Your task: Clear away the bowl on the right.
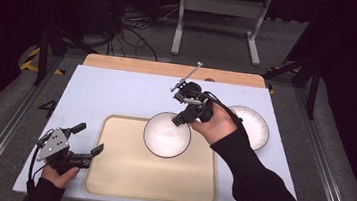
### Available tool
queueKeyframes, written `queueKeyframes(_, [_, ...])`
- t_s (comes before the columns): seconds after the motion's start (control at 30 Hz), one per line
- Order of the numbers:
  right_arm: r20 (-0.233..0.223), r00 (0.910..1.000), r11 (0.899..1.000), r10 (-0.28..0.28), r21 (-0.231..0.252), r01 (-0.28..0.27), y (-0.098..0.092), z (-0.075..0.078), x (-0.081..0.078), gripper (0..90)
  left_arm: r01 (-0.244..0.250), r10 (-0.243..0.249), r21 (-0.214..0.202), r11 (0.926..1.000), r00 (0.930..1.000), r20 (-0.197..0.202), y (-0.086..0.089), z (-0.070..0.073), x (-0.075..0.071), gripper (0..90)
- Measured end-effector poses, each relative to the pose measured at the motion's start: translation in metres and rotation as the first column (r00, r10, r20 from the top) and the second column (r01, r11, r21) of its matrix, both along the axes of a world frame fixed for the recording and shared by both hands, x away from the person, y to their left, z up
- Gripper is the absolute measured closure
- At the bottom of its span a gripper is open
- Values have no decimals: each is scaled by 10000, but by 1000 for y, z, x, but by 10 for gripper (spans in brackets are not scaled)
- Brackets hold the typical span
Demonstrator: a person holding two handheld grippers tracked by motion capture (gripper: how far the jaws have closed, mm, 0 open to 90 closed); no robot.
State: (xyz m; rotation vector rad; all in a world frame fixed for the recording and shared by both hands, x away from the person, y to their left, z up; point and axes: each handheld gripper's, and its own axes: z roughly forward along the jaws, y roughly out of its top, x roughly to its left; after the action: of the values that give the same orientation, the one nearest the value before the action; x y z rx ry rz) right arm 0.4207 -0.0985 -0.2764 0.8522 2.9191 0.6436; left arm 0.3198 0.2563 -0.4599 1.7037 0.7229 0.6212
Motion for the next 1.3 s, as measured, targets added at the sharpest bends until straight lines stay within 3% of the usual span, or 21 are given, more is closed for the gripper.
queueKeyframes(0.4, [-441,9987,9988,263,-392,-280,23,-26,4,821,7,-7,6,10000,10000,22,0,0,0,81])
queueKeyframes(1.3, [-1091,9938,9937,209,-1070,-326,39,-82,16,817,9,-8,-28,10000,10000,59,0,0,0,81])
